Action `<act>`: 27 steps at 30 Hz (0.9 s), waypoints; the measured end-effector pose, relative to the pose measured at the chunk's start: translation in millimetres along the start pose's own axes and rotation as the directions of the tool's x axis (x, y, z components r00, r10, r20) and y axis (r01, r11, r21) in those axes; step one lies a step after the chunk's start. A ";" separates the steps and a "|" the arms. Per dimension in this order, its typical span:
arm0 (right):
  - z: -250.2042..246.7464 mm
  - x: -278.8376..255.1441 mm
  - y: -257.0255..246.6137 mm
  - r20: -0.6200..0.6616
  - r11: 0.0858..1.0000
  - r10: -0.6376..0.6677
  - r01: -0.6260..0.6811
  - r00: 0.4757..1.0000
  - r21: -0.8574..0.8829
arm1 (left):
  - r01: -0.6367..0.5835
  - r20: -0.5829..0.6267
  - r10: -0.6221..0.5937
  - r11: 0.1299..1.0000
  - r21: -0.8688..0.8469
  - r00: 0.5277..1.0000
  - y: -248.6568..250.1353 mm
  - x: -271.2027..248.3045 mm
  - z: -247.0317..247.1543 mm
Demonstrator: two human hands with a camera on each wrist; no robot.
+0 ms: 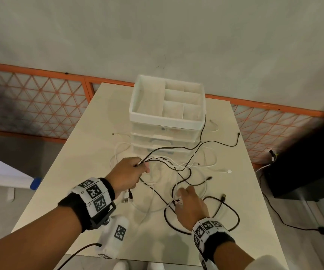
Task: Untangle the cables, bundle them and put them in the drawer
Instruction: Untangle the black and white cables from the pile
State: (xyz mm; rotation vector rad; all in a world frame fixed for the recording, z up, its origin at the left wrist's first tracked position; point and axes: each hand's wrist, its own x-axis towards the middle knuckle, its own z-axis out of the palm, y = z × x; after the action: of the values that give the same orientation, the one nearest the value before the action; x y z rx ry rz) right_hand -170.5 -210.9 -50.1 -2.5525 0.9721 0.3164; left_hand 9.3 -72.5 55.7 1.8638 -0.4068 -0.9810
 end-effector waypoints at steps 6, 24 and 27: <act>-7.7 0.2 -0.3 -0.006 0.998 -0.045 0.044 0.999 -0.040 | -0.020 0.002 0.020 0.991 -0.134 1.000 12.5 -1.8 4.7; -105.6 14.6 -1.0 -0.380 0.924 -0.067 0.201 0.923 0.325 | -0.097 -0.170 0.060 0.970 -0.222 0.984 36.5 -0.6 9.9; -149.4 4.2 -19.1 -0.591 0.756 -0.087 0.439 0.802 0.486 | -0.101 -0.202 0.055 0.969 -0.224 0.978 38.3 -2.9 14.3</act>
State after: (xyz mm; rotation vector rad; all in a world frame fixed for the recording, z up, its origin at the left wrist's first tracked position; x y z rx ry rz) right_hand -143.9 -265.0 88.0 -2.1297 0.6791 -0.7416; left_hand 1.5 -97.9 86.9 1.6976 -0.2348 -0.7503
